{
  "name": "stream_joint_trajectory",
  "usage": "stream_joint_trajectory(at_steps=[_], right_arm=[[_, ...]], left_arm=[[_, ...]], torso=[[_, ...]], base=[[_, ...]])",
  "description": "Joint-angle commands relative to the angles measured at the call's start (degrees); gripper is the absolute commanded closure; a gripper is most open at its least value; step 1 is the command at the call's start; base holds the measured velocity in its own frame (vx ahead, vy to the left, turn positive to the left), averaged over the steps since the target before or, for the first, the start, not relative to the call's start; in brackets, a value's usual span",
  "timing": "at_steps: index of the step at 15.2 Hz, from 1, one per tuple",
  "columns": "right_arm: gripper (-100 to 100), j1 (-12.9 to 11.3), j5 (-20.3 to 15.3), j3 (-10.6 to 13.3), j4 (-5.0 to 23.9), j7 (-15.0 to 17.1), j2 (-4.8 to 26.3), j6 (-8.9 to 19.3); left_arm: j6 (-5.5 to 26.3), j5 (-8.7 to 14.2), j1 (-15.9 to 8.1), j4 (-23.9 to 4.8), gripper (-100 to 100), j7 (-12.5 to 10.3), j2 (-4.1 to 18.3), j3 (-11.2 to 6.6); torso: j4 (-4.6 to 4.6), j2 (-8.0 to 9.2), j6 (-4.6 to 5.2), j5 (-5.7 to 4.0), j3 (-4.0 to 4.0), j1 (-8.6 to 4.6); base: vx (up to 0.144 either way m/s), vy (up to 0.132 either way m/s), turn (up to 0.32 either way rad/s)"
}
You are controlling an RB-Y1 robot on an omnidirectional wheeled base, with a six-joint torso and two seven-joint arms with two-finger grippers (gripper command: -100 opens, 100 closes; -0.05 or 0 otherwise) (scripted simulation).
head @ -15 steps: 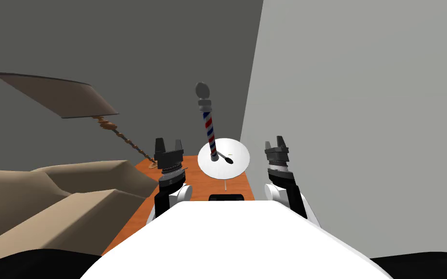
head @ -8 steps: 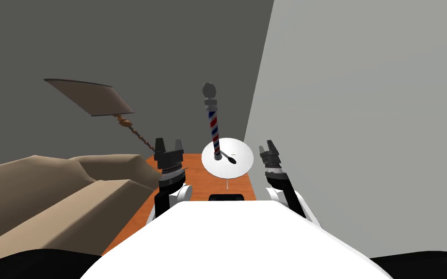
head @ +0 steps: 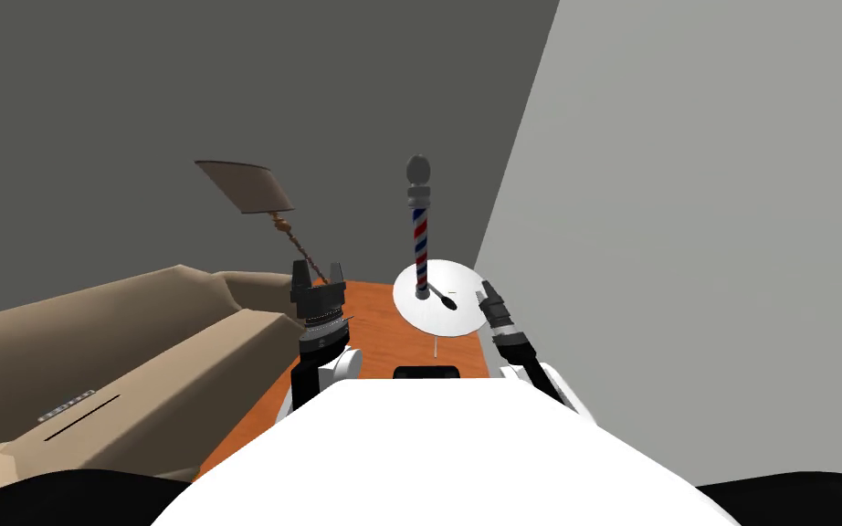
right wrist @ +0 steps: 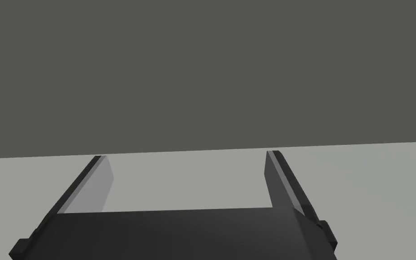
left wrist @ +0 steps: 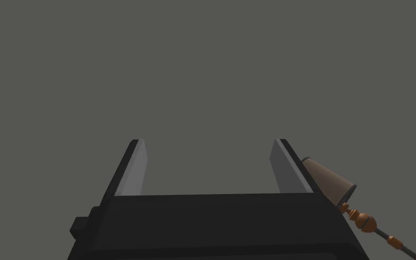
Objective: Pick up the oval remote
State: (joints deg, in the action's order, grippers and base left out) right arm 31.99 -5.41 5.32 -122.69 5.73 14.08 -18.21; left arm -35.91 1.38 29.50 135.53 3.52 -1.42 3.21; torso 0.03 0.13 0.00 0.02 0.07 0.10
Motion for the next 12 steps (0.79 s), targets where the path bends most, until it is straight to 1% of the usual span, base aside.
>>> stream_joint_trajectory(at_steps=[1,2,3,4,5,6,7,8,9,10,11,12], right_arm=[[-100,0.4,-0.5,1.2,2.9,0.5,2.4,0.3],[-100,0.4,-0.5,1.2,3.2,0.5,2.4,0.3],[-100,0.9,-1.0,2.5,5.0,0.9,4.2,0.6],[-100,0.9,-1.0,2.5,5.7,0.9,4.2,0.6],[-100,1.4,-1.6,3.8,7.5,1.3,5.9,1.0],[-100,1.4,-1.6,3.8,8.4,1.3,5.9,1.0],[-100,1.4,-1.6,3.8,8.4,1.3,5.9,1.0],[-100,2.0,-2.2,5.2,10.0,1.7,7.7,1.4],[-100,2.0,-2.2,5.2,11.1,1.7,7.7,1.4],[-100,2.5,-2.8,6.6,12.6,2.1,9.4,1.8],[-100,2.5,-2.8,6.6,13.4,2.1,9.4,1.8],[-100,2.5,-2.8,6.6,14.0,2.1,9.4,1.8]], left_arm=[[0.0,0.0,0.0,0.0,0,0.0,0.0,0.00],[0.0,0.0,0.0,0.0,0,0.0,0.0,0.00],[0.0,0.0,0.0,0.0,0,0.0,0.0,0.00],[0.0,0.0,0.0,0.0,0,0.0,0.0,0.01],[0.0,0.0,0.0,0.0,0,0.0,0.0,0.00],[0.0,0.0,0.0,0.0,0,0.0,0.0,0.01],[0.0,0.0,0.0,0.0,0,0.0,0.0,0.00],[0.0,0.0,0.0,0.0,0,0.0,0.0,0.00],[0.0,0.0,0.0,0.0,0,0.0,0.0,0.00],[0.0,0.0,0.0,0.0,0,0.0,0.0,0.00],[0.0,0.0,0.0,0.0,0,0.0,0.0,0.01],[0.0,0.0,0.0,0.0,0,0.0,0.0,0.00]], torso=[[0.00,0.00,0.00,0.00,0.00,0.00],[0.00,0.00,-0.03,0.00,0.00,0.00],[0.00,-0.01,-0.03,0.00,-0.01,-0.01],[-0.01,-0.01,-0.05,0.00,-0.01,0.01],[-0.01,-0.02,-0.03,0.00,-0.01,0.00],[-0.01,0.00,-0.05,0.00,-0.01,0.00],[0.00,0.00,-0.03,0.00,0.00,0.01],[0.00,-0.02,0.00,0.00,-0.01,-0.02],[-0.01,-0.03,-0.04,-0.01,-0.02,0.00],[-0.01,-0.03,-0.03,0.00,-0.02,0.00],[-0.01,-0.02,-0.06,0.00,-0.01,0.02],[-0.01,-0.01,-0.03,0.00,-0.01,0.01]], base=[[-0.024,0.030,0.186],[-0.023,0.028,0.238],[-0.022,0.034,0.342],[-0.021,0.031,0.285],[-0.025,0.037,0.348],[-0.023,0.036,0.288],[-0.014,0.022,0.069],[-0.016,0.037,0.246],[-0.016,0.037,0.288],[-0.021,0.041,0.388],[-0.019,0.036,0.313],[-0.011,0.020,0.069]])
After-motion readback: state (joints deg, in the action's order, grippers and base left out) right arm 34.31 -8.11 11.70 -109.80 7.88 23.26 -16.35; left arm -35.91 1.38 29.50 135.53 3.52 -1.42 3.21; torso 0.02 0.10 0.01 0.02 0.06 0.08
